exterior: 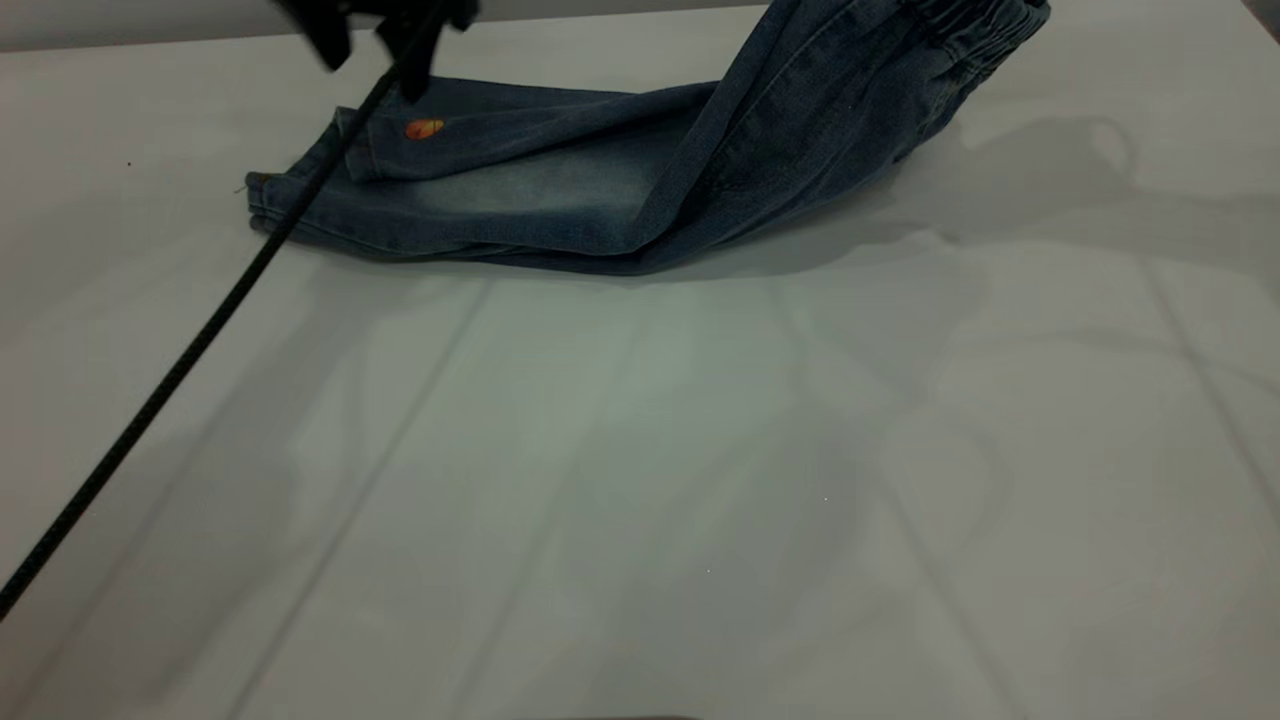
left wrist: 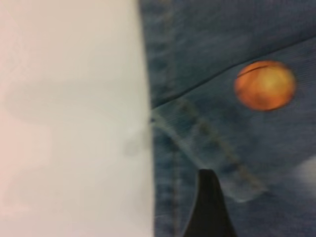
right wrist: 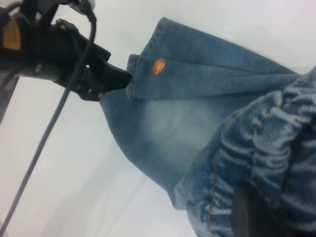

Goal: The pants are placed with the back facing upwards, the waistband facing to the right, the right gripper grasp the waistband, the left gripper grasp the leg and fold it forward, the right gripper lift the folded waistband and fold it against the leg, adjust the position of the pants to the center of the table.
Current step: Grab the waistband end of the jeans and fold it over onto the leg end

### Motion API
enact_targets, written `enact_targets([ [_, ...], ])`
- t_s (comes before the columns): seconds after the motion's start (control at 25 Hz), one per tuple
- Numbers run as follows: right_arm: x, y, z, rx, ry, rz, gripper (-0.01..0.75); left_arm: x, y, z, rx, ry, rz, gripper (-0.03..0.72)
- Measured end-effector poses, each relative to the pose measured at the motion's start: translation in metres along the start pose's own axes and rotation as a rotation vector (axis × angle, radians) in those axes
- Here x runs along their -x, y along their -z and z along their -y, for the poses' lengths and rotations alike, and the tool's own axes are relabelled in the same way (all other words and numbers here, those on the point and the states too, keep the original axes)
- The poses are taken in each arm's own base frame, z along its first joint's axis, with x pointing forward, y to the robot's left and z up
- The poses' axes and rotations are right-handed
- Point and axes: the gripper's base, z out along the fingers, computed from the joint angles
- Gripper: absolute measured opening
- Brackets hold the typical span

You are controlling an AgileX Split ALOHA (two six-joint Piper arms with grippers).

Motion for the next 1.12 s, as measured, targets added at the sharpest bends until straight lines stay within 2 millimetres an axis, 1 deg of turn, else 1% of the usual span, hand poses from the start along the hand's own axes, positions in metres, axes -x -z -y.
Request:
enact_targets([
  [0.08,0.004,0.001,-0.002,0.005,0.015,0.002,0.083,-0.006,-0.016,-0.006,0.002,0.016,-0.032,0.482],
  [0.2,0.013,0.000,-0.009,0.017,0.028,0.013,0.083,-0.014,-0.035,-0.003,-0.011,0.026,-0.071,0.482],
  [0.32,0.017,-0.007,-0.020,0.032,0.057,0.008,0.083,-0.018,-0.045,0.003,-0.044,0.049,-0.088,0.482],
  [0.4,0.018,-0.014,-0.029,0.037,0.078,0.004,0.083,-0.019,-0.048,0.006,-0.066,0.064,-0.090,0.482],
  [0.64,0.016,-0.049,-0.068,0.039,0.163,-0.003,0.083,-0.018,-0.050,0.010,-0.111,0.102,-0.077,0.482],
  [0.76,0.016,-0.062,-0.085,0.036,0.188,0.014,0.083,-0.017,-0.049,0.012,-0.135,0.109,-0.071,0.482],
  [0.96,0.015,-0.077,-0.099,0.021,0.162,0.077,0.083,-0.016,-0.048,0.013,-0.143,0.097,-0.066,0.482],
  [1.04,0.014,-0.084,-0.103,0.020,0.163,0.100,0.083,-0.014,-0.041,0.009,-0.137,0.094,-0.056,0.482],
  [1.12,0.010,-0.094,-0.107,0.033,0.162,0.115,0.083,-0.009,-0.028,0.003,-0.114,0.080,-0.035,0.482],
])
